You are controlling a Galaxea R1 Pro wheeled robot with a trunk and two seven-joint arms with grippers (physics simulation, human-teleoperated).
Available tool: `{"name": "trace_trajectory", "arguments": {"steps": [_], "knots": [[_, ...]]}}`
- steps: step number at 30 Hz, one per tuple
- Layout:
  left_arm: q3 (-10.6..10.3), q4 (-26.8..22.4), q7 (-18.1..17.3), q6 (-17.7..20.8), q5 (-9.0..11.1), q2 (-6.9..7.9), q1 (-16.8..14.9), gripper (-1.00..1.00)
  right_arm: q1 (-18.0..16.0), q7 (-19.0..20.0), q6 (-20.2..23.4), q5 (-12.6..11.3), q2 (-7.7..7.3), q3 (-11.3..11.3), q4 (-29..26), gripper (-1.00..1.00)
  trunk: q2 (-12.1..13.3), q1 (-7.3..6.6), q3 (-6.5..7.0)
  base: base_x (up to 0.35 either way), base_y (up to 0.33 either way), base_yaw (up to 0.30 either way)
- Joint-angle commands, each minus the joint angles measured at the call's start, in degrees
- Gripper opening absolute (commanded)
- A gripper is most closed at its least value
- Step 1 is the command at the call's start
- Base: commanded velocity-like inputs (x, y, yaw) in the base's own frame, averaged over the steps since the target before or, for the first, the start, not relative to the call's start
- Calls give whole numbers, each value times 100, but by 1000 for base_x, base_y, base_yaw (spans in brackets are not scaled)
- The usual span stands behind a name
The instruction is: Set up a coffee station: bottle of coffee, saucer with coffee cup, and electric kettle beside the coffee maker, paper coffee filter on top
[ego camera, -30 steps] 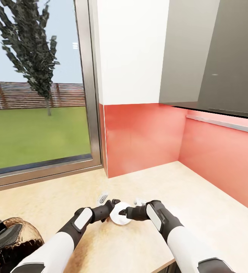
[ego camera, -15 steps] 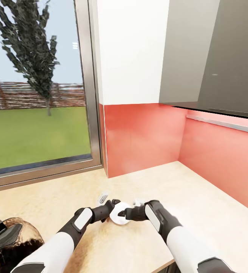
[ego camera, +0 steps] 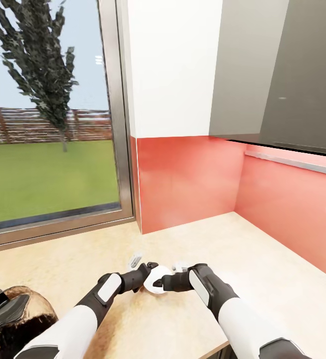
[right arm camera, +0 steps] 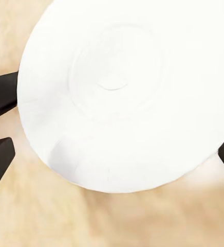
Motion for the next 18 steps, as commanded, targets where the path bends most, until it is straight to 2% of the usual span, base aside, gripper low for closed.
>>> {"name": "trace_trajectory", "arguments": {"steps": [1,7,8,18], "knots": [[23,5,11,49,-26,-4,1,100,3,0,42,-50,0,14,93,100,0,4,-5,0,0,0],[23,0,11,55,-26,-4,1,100,3,0,42,-50,0,14,96,100,0,4,-5,0,0,0],[23,2,11,55,-26,-4,1,-100,3,0,42,-50,0,14,97,100,0,4,-5,0,0,0],[23,-35,3,71,-31,-4,1,-100,3,0,42,-50,0,14,95,100,0,4,-5,0,0,0]]}}
